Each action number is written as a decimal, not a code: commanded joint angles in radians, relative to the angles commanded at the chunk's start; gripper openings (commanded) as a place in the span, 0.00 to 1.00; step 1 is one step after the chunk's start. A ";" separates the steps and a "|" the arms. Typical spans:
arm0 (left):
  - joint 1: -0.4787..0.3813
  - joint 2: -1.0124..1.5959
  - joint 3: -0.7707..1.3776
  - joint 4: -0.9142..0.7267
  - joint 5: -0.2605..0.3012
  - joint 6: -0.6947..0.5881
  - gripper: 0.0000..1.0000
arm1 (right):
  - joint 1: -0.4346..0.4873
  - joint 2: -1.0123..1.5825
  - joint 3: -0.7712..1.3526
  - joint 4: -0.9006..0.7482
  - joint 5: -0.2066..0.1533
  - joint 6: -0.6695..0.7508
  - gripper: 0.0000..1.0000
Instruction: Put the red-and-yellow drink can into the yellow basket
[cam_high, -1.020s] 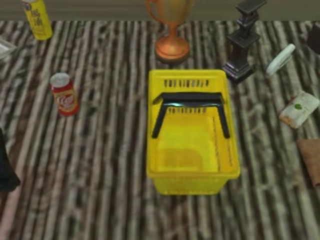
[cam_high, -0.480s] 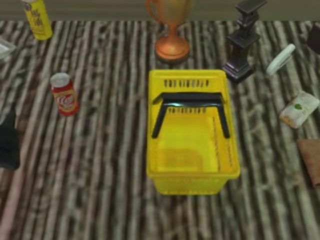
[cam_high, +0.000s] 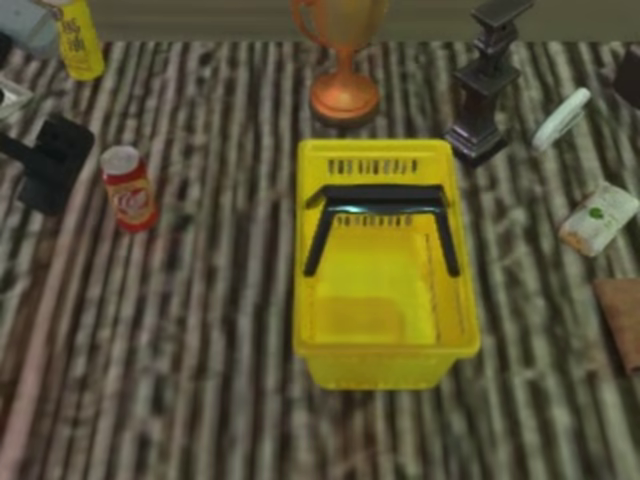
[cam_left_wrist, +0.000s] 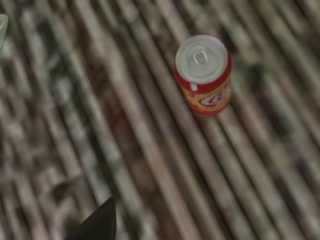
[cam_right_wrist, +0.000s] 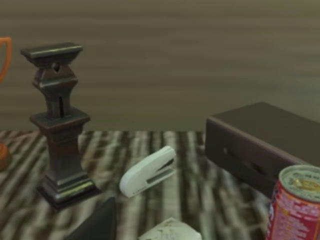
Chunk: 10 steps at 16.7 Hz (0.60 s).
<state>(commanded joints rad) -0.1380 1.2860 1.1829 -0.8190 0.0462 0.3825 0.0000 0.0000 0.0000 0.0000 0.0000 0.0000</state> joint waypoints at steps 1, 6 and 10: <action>-0.005 0.104 0.093 -0.059 -0.002 0.030 1.00 | 0.000 0.000 0.000 0.000 0.000 0.000 1.00; -0.018 0.596 0.520 -0.311 -0.017 0.165 1.00 | 0.000 0.000 0.000 0.000 0.000 0.000 1.00; -0.020 0.898 0.787 -0.451 -0.031 0.242 1.00 | 0.000 0.000 0.000 0.000 0.000 0.000 1.00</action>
<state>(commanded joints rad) -0.1580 2.1843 1.9703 -1.2697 0.0157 0.6241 0.0000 0.0000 0.0000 0.0000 0.0000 0.0000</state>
